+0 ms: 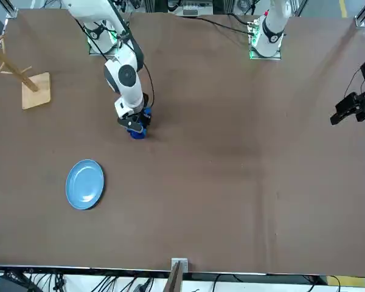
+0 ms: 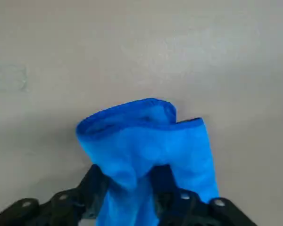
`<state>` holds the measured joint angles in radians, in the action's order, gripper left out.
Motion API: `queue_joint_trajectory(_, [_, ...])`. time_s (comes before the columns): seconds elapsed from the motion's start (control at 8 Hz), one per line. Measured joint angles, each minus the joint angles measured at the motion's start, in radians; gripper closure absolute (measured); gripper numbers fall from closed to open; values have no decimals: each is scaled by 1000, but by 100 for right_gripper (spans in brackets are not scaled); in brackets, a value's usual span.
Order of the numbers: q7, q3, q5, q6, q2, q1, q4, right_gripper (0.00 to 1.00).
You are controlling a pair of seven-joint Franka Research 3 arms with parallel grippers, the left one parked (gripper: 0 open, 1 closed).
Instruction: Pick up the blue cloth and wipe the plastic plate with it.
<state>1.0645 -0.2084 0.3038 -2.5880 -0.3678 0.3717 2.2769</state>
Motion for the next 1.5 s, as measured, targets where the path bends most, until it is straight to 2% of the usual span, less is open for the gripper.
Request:
queue_joint_trajectory(0.25, [2, 1, 32, -3, -2, -5, -1, 59])
queue_joint_trajectory(0.38, [2, 3, 36, -3, 1, -7, -1, 72])
queue_joint_trajectory(0.5, [2, 3, 36, -3, 1, -9, -2, 75])
queue_joint_trajectory(0.62, [2, 4, 36, -3, 4, -17, -3, 90])
queue_joint_trajectory(1.12, [-43, 15, 54, -8, 7, -94, -57, 92])
queue_joint_trajectory(1.25, [-59, 15, 54, 26, 8, -118, -87, 92])
queue_joint_trajectory(1.5, [-137, 15, 22, 197, 11, -151, -197, 93])
